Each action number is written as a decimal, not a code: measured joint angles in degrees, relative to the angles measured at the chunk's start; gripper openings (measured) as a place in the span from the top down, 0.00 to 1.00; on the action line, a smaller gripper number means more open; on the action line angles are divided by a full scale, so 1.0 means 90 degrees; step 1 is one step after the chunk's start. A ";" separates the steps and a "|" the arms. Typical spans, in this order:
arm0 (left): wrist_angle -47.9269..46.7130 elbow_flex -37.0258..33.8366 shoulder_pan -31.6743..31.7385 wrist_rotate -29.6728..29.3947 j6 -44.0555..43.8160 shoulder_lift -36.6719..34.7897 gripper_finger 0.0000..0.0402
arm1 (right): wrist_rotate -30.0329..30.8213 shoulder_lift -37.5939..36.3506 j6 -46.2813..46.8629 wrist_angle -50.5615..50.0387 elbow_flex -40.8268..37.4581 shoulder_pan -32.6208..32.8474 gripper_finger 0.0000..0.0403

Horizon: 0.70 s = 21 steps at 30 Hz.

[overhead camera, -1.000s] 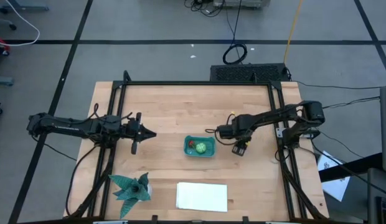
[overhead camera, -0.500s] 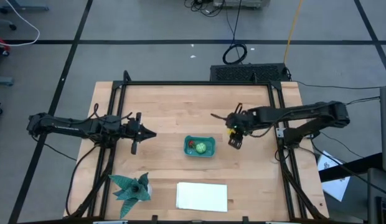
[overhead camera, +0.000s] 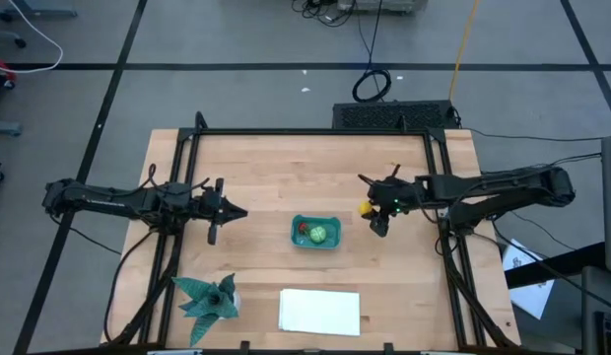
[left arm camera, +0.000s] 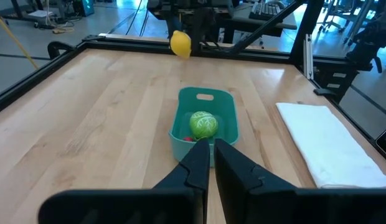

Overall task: Pick and placing Produce into tupperware
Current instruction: Put the yellow lemon into the blue bin

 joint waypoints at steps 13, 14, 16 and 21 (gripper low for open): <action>-0.0002 0.0000 0.0000 0.0000 -0.0008 0.0001 0.94 | -0.0042 -0.0804 -0.0445 0.2254 -0.0840 -0.0019 0.54; 0.0000 0.0000 -0.0002 0.0000 -0.0008 -0.0002 0.94 | -0.0046 -0.0802 -0.0477 0.2376 -0.0872 -0.0019 0.54; -0.0002 0.0000 0.0000 0.0000 -0.0010 0.0001 0.94 | -0.0051 -0.0791 -0.0520 0.2602 -0.0884 -0.0019 0.54; 0.0000 0.0000 0.0000 0.0000 -0.0014 -0.0002 0.94 | -0.0066 -0.0775 -0.0766 0.3126 -0.0884 -0.0047 0.54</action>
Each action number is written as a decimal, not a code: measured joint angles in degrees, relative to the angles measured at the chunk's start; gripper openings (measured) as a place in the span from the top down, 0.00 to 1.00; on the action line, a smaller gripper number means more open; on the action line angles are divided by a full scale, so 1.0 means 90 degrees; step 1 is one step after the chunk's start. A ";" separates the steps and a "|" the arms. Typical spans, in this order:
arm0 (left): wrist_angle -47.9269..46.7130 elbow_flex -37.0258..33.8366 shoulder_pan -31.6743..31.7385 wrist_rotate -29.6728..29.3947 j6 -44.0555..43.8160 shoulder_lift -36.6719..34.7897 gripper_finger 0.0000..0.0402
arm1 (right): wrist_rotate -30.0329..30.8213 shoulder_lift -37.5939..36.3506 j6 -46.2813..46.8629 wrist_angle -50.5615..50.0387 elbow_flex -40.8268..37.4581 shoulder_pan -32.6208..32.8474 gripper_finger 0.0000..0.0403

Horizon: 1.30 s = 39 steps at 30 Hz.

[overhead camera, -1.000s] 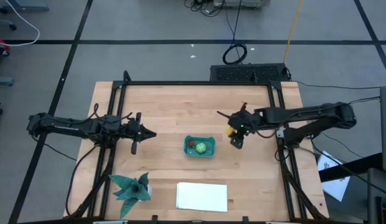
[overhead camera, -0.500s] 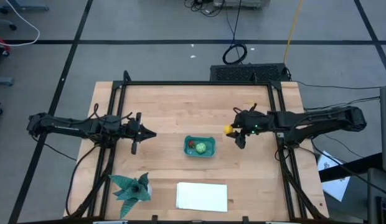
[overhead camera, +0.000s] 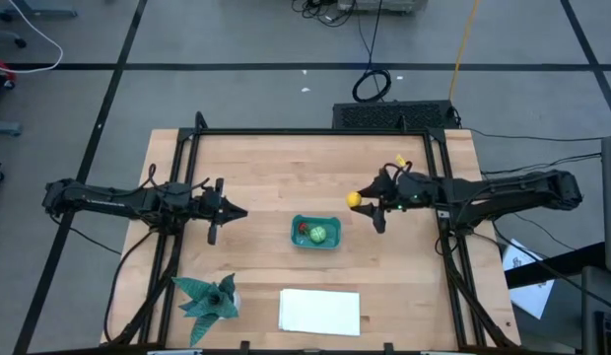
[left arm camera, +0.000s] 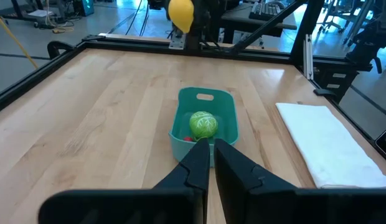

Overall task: Pick and placing Produce into tupperware
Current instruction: Put the yellow lemon into the blue bin

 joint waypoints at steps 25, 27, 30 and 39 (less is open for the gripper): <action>-0.0002 0.0000 -0.0002 0.0000 -0.0011 0.0002 0.94 | -0.0845 -0.0005 -0.0882 -0.0673 0.1667 -0.0761 0.54; 0.0000 0.0000 -0.0001 0.0000 -0.0009 0.0000 0.94 | -0.0845 0.0034 -0.0919 -0.0797 0.1866 -0.0761 0.54; -0.0002 0.0000 -0.0001 0.0000 0.0003 0.0001 0.94 | -0.0845 0.0252 -0.1025 -0.0986 0.2164 -0.0761 0.54; 0.0024 0.0000 0.0000 0.0002 0.0001 0.0002 0.94 | -0.1201 0.1445 -0.1265 -0.1348 0.3164 -0.0759 0.54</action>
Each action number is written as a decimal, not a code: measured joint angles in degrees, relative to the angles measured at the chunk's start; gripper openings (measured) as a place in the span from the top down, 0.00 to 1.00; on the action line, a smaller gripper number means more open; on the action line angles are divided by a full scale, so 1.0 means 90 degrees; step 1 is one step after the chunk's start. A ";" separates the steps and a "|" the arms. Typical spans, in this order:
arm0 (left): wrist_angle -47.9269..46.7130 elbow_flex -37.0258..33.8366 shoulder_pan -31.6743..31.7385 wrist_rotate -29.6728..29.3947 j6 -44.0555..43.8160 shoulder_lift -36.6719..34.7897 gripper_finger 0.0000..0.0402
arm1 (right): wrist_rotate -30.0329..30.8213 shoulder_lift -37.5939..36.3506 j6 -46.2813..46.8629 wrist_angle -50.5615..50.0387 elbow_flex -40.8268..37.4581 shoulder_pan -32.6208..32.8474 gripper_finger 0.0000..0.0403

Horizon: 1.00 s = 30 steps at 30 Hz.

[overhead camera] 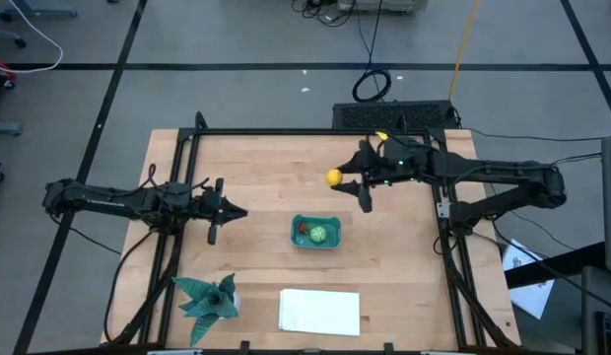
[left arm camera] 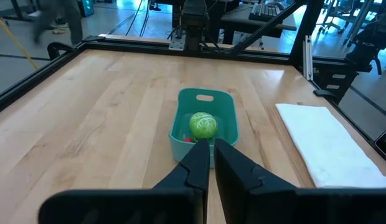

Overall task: Pick and placing Produce into tupperware
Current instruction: Put the yellow lemon into the blue bin

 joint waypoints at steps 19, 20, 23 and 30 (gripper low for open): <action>-0.0031 0.0000 0.0000 0.0000 -0.0021 -0.0002 0.94 | -0.0137 0.0871 -0.0174 0.0349 0.0137 0.0046 0.54; -0.0037 0.0000 -0.0002 0.0000 -0.0045 0.0000 0.94 | -0.0136 0.0916 -0.0176 0.0425 0.0132 0.0046 0.54; -0.0047 0.0000 -0.0001 0.0000 -0.0087 -0.0002 0.94 | -0.0110 0.0927 -0.0178 0.0392 0.0009 0.0046 0.54; -0.0085 0.0000 -0.0009 0.0000 -0.0093 0.0000 0.94 | 0.0406 0.0962 -0.0140 0.0904 -0.0497 0.0282 0.54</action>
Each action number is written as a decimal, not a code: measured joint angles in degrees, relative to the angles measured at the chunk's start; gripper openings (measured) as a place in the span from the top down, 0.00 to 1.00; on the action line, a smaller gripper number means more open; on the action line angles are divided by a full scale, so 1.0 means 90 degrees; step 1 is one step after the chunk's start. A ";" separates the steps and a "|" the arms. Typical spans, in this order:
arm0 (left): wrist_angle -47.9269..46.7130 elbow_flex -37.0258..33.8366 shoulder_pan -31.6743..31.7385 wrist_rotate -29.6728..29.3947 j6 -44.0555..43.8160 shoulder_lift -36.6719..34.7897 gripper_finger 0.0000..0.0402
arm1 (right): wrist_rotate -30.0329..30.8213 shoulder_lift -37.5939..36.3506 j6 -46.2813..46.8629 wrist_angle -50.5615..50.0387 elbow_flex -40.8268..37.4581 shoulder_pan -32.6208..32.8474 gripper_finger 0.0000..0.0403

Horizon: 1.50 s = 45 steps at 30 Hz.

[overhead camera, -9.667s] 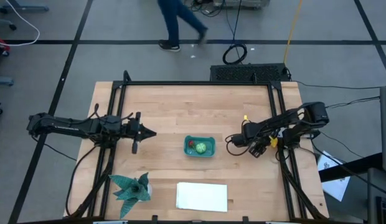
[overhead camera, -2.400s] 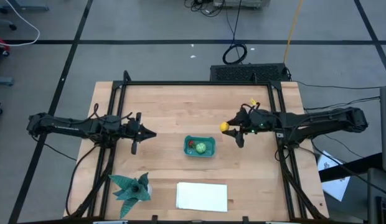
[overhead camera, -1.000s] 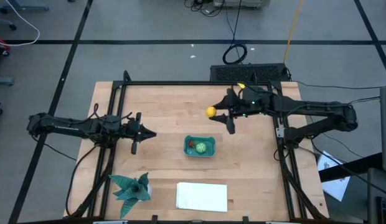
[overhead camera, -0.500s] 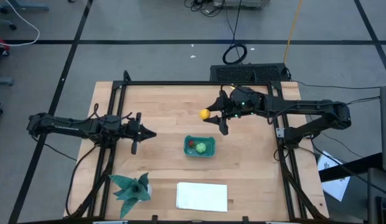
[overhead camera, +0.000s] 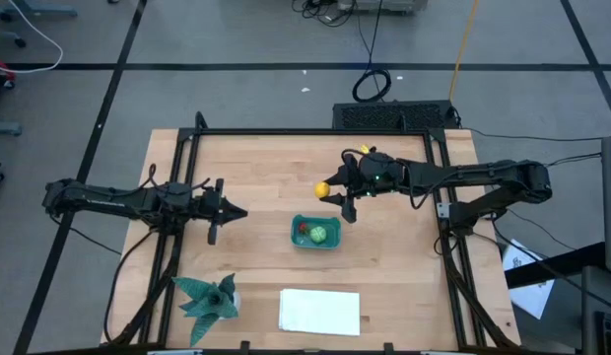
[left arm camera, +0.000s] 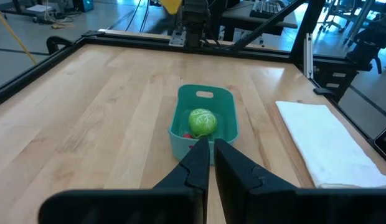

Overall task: Pick and placing Produce into tupperware
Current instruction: Put the yellow lemon into the blue bin

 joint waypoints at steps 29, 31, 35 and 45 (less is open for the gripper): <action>0.0018 0.0000 0.0005 0.0002 -0.0013 -0.0002 0.94 | 0.0375 -0.0002 0.0852 0.2403 -0.2176 0.0635 0.54; 0.0021 0.0000 0.0005 0.0002 -0.0011 -0.0001 0.94 | 0.0444 -0.0002 0.0897 0.2438 -0.2274 0.0643 0.54; 0.0022 0.0000 0.0005 0.0000 -0.0011 -0.0002 0.94 | 0.0506 -0.0002 0.1012 0.2414 -0.2392 0.0700 0.54; 0.0075 0.0000 0.0005 0.0000 -0.0011 -0.0002 0.94 | 0.0462 0.0075 0.1173 0.1014 -0.1949 0.0784 0.54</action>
